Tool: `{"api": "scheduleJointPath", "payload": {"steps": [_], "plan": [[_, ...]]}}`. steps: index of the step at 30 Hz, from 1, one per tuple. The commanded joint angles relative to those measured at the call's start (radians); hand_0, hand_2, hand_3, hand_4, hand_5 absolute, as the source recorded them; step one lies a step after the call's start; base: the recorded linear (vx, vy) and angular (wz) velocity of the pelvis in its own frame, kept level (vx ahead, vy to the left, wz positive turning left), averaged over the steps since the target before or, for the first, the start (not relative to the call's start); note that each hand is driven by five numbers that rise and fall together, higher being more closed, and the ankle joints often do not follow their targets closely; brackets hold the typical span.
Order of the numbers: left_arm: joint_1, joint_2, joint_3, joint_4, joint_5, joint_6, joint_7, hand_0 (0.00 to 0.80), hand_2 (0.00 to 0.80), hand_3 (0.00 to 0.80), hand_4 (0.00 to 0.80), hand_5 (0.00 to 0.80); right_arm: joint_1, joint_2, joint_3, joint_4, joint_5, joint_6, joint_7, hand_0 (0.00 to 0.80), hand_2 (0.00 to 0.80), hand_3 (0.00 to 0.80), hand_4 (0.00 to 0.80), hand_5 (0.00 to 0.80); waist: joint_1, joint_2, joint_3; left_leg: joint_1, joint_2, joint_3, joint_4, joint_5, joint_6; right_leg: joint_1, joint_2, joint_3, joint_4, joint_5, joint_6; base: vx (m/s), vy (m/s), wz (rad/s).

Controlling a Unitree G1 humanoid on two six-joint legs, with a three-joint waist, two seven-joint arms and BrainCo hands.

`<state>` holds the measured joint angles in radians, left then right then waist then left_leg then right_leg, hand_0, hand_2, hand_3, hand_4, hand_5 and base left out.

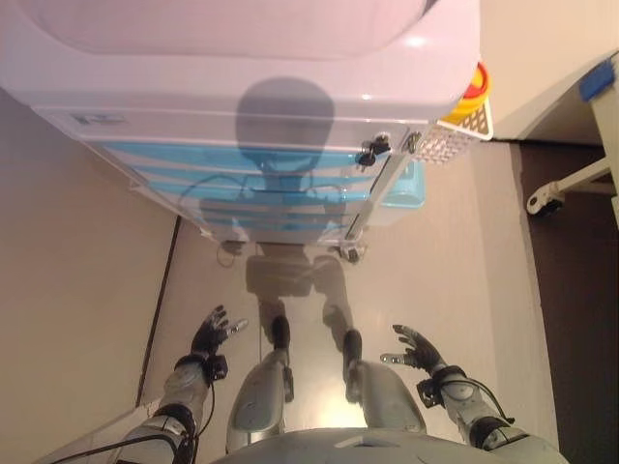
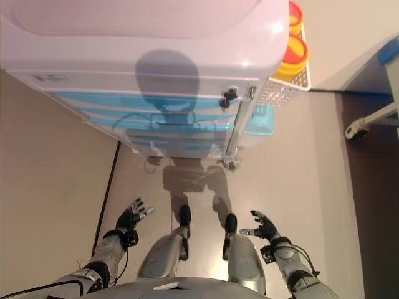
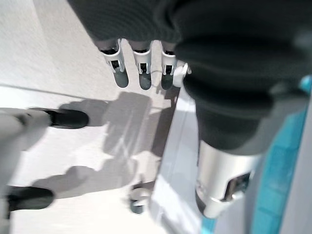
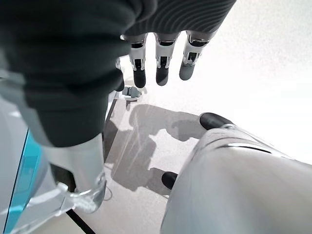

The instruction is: Open the drawer and pick up the medicine

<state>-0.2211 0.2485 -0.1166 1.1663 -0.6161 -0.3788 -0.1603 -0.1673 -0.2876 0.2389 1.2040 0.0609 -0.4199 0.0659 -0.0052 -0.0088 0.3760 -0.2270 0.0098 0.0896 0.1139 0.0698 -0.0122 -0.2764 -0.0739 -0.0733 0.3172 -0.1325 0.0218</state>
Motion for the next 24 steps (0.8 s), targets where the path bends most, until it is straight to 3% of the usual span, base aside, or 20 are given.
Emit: {"api": "scheduleJointPath", "payload": {"steps": [1, 8, 12, 15, 24], "plan": [[-0.023, -0.013, 0.053, -0.089, -0.126, -0.102, -0.058, 0.0, 0.0, 0.0, 0.0, 0.0, 0.01, -0.02, 0.017, -0.078, 0.057, -0.023, -0.022, 0.0, 0.0, 0.0, 0.0, 0.0, -0.039, -0.026, 0.012, -0.092, -0.09, 0.059, 0.238, -0.201, 0.091, -0.085, -0.003, -0.005, -0.048, 0.125, 0.016, -0.091, 0.089, -0.38], [-0.141, 0.009, 0.081, -0.254, -0.516, -0.068, -0.261, 0.0, 0.0, 0.0, 0.0, 0.0, 0.01, -0.04, 0.026, -0.139, 0.084, 0.005, -0.027, 0.0, 0.0, 0.0, 0.0, 0.0, -0.081, -0.04, 0.049, -0.184, -0.071, 0.097, 0.325, -0.236, 0.101, -0.183, 0.015, 0.045, 0.004, 0.136, 0.028, -0.045, 0.068, -0.21], [-0.222, 0.036, 0.138, -0.292, -0.839, 0.024, -0.445, 0.0, 0.0, 0.0, 0.0, 0.0, 0.032, -0.04, 0.034, -0.153, 0.091, -0.008, -0.019, 0.0, 0.0, 0.0, 0.0, 0.0, -0.105, -0.065, 0.051, -0.208, -0.062, 0.11, 0.371, -0.265, 0.104, -0.194, 0.02, 0.07, 0.006, 0.144, 0.035, 0.036, 0.022, -0.22], [-0.271, 0.06, 0.18, -0.295, -0.984, 0.076, -0.568, 0.0, 0.0, 0.0, 0.0, 0.0, 0.048, -0.036, 0.049, -0.167, 0.095, -0.011, -0.018, 0.0, 0.0, 0.0, 0.0, 0.0, -0.121, -0.085, 0.045, -0.218, -0.049, 0.123, 0.401, -0.289, 0.105, -0.196, 0.023, 0.087, 0.003, 0.145, 0.036, 0.058, -0.008, -0.3], [-0.447, 0.157, 0.25, -0.345, -1.127, 0.175, -0.664, 0.0, 0.0, 0.0, 0.0, 0.0, 0.121, -0.02, 0.105, -0.203, 0.079, -0.014, -0.028, 0.0, 0.0, 0.0, 0.0, 0.0, -0.154, -0.11, 0.022, -0.223, -0.033, 0.123, 0.491, -0.376, 0.109, -0.172, 0.038, 0.128, 0.018, 0.116, 0.039, 0.123, 0.001, -0.19]]}}
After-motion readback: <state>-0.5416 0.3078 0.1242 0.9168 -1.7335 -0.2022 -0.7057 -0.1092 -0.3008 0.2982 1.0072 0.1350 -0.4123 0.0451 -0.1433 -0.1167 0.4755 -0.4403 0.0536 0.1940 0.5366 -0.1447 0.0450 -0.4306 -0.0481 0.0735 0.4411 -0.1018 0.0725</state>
